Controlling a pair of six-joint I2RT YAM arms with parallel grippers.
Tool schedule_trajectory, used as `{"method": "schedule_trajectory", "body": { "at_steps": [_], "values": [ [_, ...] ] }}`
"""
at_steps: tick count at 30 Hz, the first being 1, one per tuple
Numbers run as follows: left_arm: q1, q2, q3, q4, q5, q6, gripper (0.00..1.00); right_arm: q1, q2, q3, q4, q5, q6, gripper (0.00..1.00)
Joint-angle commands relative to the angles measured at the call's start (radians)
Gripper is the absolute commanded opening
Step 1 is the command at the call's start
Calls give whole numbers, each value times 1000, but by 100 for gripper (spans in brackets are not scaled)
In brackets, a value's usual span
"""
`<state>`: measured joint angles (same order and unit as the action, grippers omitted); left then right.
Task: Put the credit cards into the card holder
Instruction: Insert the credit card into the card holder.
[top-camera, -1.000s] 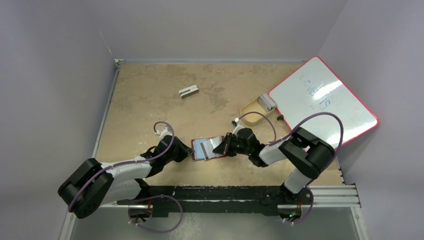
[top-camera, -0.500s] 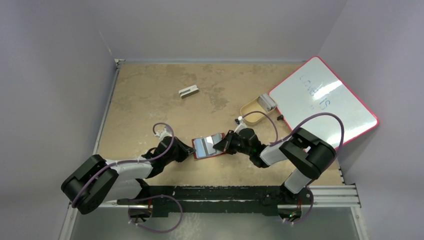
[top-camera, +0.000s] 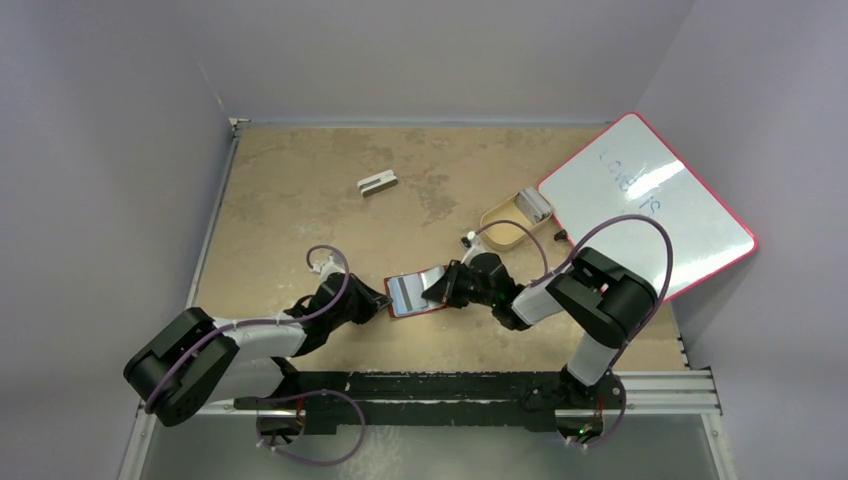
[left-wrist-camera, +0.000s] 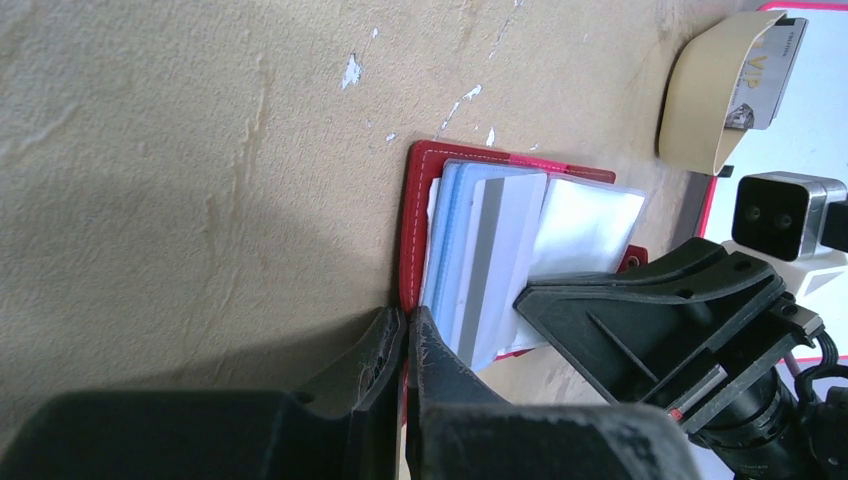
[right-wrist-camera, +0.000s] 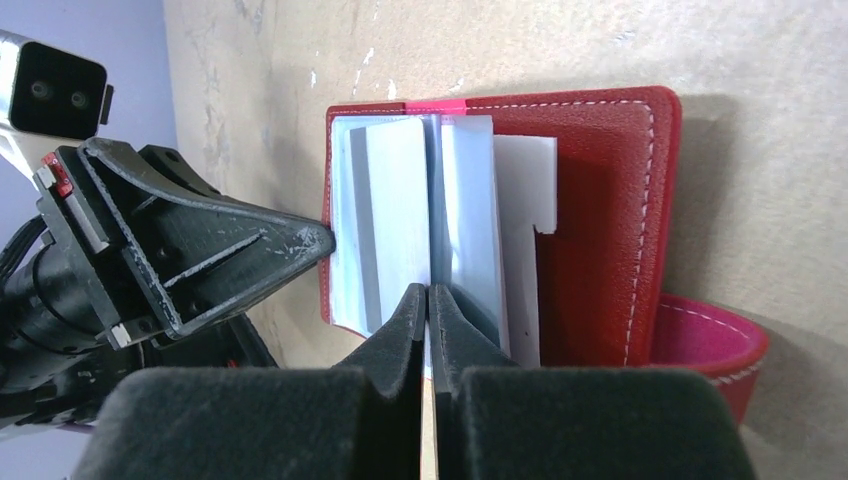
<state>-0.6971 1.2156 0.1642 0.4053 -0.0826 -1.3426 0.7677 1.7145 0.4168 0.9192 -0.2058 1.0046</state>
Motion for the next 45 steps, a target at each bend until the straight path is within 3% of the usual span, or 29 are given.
{"method": "schedule_trajectory", "body": {
  "at_steps": [1, 8, 12, 16, 36, 45],
  "values": [
    [-12, 5, 10, 8, -4, 28, 0, 27, 8, 68, -51, -16, -53, 0],
    [-14, -4, 15, -3, -7, 31, 0, 36, -80, 119, -280, 53, -121, 19],
    [-14, -11, 14, -9, -11, 33, 0, 35, -143, 141, -412, 85, -158, 26],
    [-15, -14, 13, -8, -9, 31, 0, 40, -156, 177, -426, 118, -192, 33],
    [-24, -28, 20, -21, -16, 41, 0, 105, -62, 226, -335, 58, -173, 24],
    [-29, -31, 39, -37, -15, 54, 0, 115, -20, 256, -337, 30, -191, 13]
  ]
}}
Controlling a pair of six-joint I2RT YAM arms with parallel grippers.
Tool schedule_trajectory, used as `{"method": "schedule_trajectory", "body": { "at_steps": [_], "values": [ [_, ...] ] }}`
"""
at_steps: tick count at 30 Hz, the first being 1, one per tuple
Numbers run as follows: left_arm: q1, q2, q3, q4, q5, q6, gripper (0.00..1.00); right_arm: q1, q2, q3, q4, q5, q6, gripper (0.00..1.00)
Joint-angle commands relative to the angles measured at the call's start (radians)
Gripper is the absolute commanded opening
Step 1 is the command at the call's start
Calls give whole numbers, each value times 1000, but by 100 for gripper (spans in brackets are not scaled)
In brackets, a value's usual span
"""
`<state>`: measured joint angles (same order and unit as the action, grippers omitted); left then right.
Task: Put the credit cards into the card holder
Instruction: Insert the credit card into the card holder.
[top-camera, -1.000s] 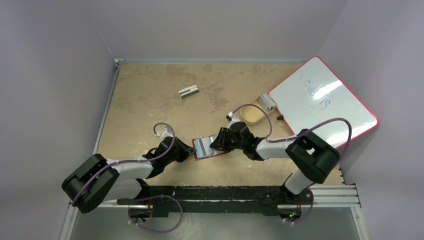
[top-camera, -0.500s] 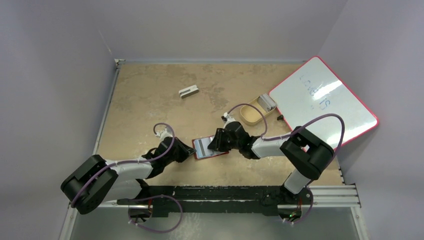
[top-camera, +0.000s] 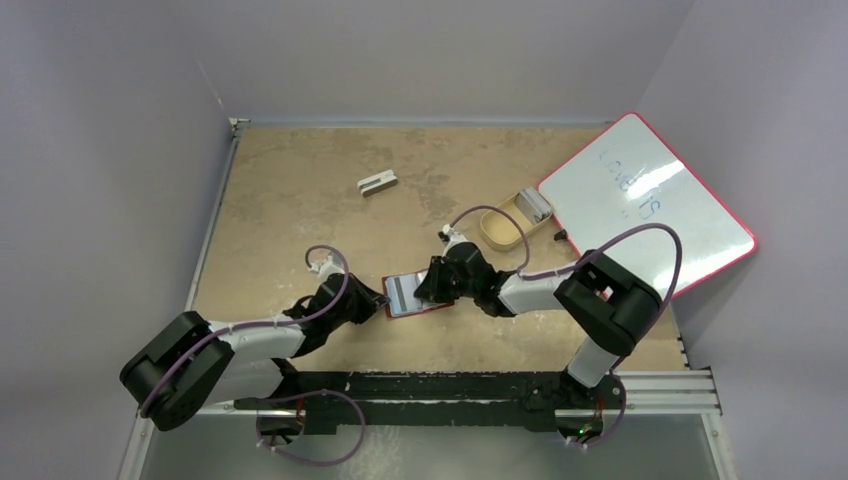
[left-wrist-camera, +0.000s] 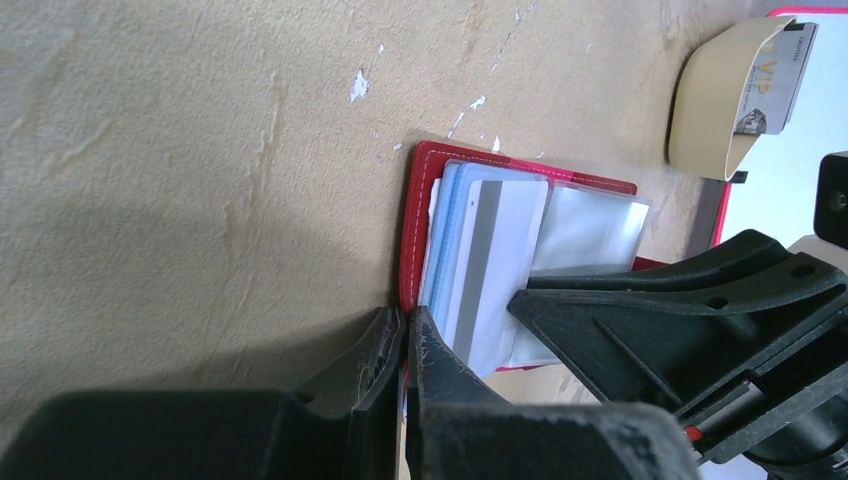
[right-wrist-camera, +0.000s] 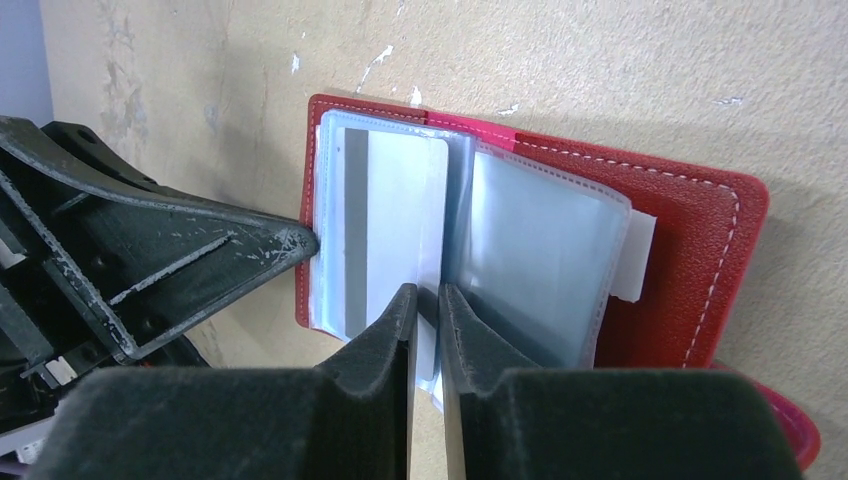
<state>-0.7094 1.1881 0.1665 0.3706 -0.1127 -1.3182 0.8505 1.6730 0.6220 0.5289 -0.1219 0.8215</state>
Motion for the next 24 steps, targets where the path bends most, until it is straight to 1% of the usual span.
{"method": "schedule_trajectory", "body": {
  "at_steps": [1, 3, 5, 8, 10, 12, 16, 21, 24],
  "values": [
    [-18, -4, 39, -2, 15, 31, 0, 33, 22, 55, 48, -54, -13, 13],
    [-21, -4, 41, -5, 16, 33, 0, 36, 23, 63, 32, -50, -21, 13],
    [-21, -5, 46, -13, 17, 38, 0, 36, 24, 75, 5, -50, -36, 17],
    [-20, -18, 55, -39, 15, 47, 0, 31, -4, 79, -91, -53, -44, 27],
    [-19, -38, 56, -55, 12, 49, 0, 18, -47, 67, -126, -24, -53, 31],
    [-20, -53, 56, -70, 9, 56, 0, -2, -81, 66, -170, -9, -73, 31],
    [-21, -73, 64, -97, 8, 66, 0, -21, -120, 65, -208, 25, -102, 29],
    [-20, -84, 74, -111, 8, 67, 0, -27, -86, 88, -204, 27, -131, 19],
    [-21, -86, 81, -106, 11, 67, 0, -27, -44, 101, -190, 15, -144, 15]
  ]
}}
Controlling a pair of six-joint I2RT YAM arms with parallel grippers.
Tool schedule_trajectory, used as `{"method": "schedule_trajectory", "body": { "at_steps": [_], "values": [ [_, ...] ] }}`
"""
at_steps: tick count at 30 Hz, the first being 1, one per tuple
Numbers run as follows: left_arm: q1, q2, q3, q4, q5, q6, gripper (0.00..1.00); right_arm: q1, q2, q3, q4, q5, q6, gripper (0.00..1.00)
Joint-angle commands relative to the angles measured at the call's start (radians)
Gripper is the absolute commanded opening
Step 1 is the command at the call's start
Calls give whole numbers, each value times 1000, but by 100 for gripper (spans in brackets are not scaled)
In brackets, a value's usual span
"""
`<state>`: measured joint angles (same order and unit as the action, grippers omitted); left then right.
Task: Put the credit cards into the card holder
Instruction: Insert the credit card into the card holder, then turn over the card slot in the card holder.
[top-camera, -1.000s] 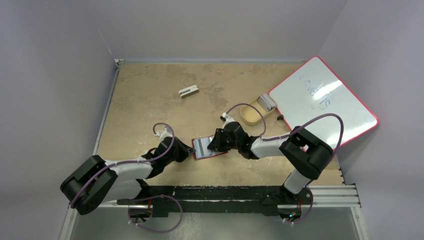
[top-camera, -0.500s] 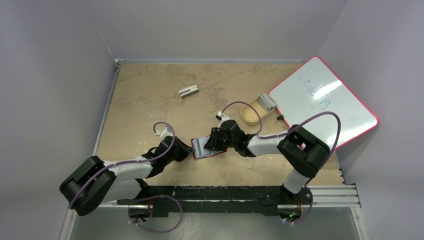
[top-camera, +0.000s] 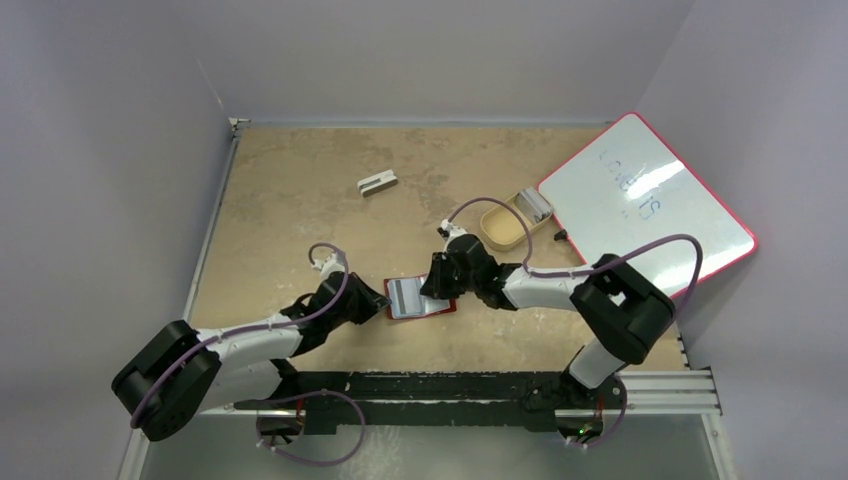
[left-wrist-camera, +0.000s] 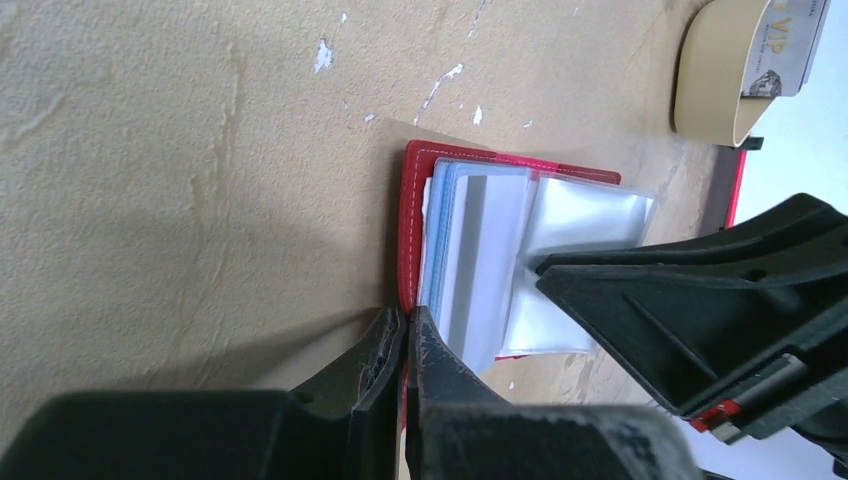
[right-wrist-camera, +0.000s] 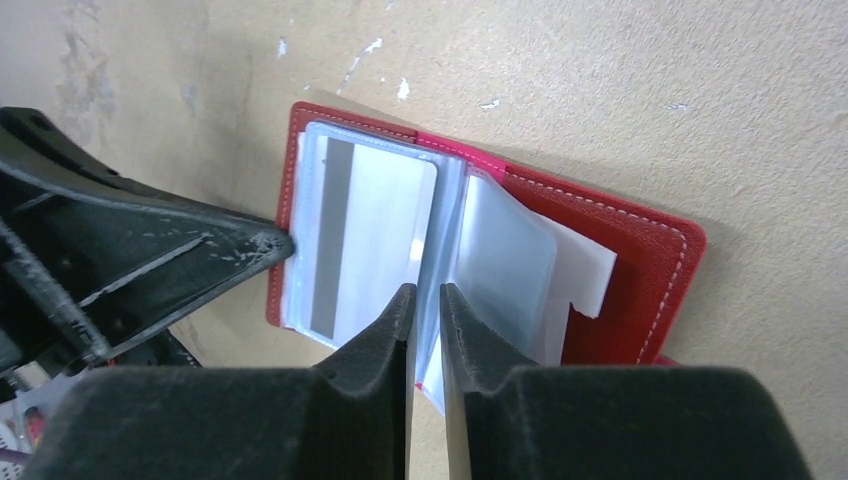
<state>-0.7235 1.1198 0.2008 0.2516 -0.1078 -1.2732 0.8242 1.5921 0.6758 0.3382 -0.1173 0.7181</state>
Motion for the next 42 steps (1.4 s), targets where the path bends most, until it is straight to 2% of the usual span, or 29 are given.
{"method": "schedule_trajectory", "body": {
  "at_steps": [1, 9, 14, 18, 22, 24, 26, 32, 37, 42],
  "values": [
    [-7, -16, 47, 18, 7, 22, 1, 0, 47, 46, 2, 9, -49, 14],
    [-6, 30, 44, 150, 49, 28, 20, -1, 75, 0, 67, 19, -32, 10],
    [-6, 73, 51, 200, 69, 32, 22, -1, 79, -27, 81, 11, -26, 10],
    [-6, 78, 52, 222, 72, 34, 14, 0, 78, -37, 89, 10, -22, 10],
    [-6, 46, 51, 238, 74, 39, 0, -1, 77, -35, 90, 8, -22, 10],
    [-7, 21, 50, 236, 74, 45, 0, 0, 74, -30, 87, 8, -20, 12],
    [-6, -9, 59, 203, 72, 59, 0, 0, 60, -19, 60, 6, -19, 18],
    [-7, -84, 128, -57, 24, 123, 0, 0, -62, 4, -16, 8, -11, 35],
    [-7, -94, 191, -219, 13, 165, 0, 0, -53, 28, 8, 20, -16, 32],
    [-7, -82, 221, -260, 32, 193, 0, 1, 41, 61, 59, -6, -33, 25]
  ]
}}
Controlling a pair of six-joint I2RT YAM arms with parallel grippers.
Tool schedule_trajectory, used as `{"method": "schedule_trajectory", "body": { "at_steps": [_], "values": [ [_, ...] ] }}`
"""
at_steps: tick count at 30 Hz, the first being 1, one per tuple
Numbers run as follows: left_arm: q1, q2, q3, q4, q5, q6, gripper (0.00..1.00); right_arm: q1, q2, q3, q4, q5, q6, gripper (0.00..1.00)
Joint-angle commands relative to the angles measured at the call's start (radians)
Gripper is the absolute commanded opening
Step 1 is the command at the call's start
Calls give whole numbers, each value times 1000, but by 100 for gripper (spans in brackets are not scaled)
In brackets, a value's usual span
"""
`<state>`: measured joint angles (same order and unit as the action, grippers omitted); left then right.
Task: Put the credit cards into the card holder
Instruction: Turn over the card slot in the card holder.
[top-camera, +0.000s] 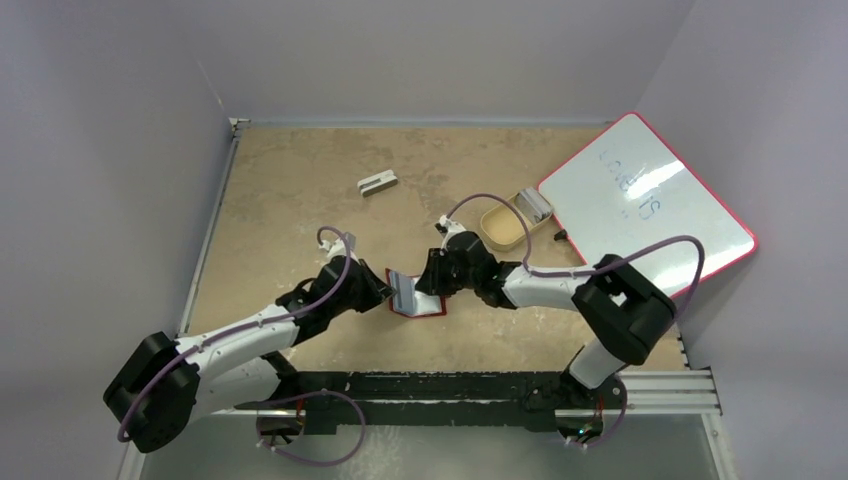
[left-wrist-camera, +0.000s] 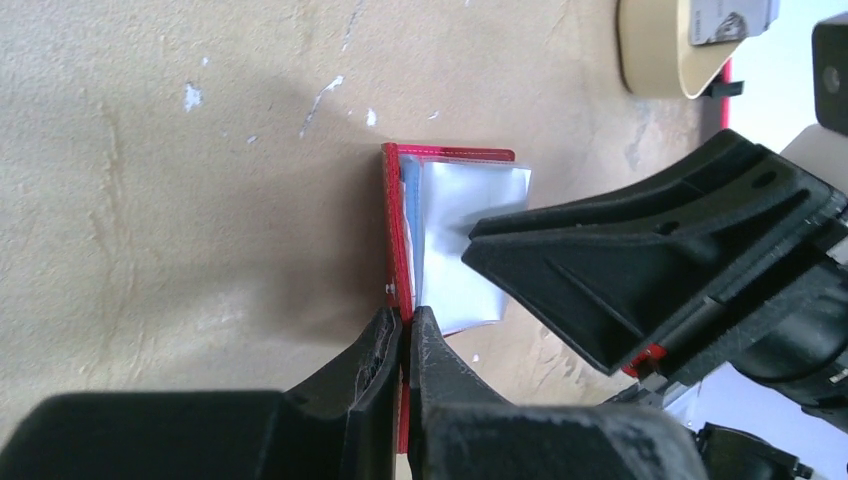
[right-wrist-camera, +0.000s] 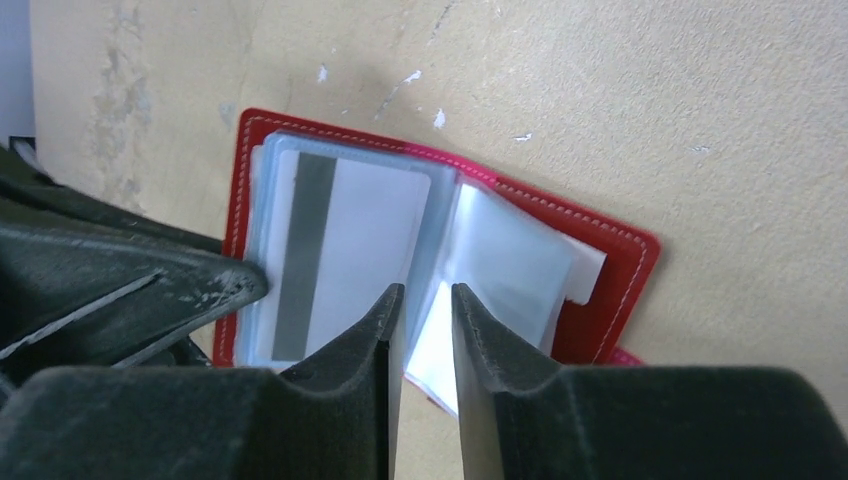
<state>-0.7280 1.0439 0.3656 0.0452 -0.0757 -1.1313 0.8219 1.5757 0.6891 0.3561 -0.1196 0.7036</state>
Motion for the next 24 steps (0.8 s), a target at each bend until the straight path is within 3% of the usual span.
{"method": "schedule_trajectory", "body": {
  "at_steps": [1, 14, 24],
  "values": [
    [-3, -2, 61, -50, 7, 56, 0, 5, 76, 58, 43, -6, -21, 24],
    [-2, 44, -19, 280, 163, 25, 0, 19, 178, 41, 108, -36, -3, 19],
    [-2, 97, -31, 334, 167, 24, 0, 20, 181, 38, 110, -31, -3, 21]
  ]
}}
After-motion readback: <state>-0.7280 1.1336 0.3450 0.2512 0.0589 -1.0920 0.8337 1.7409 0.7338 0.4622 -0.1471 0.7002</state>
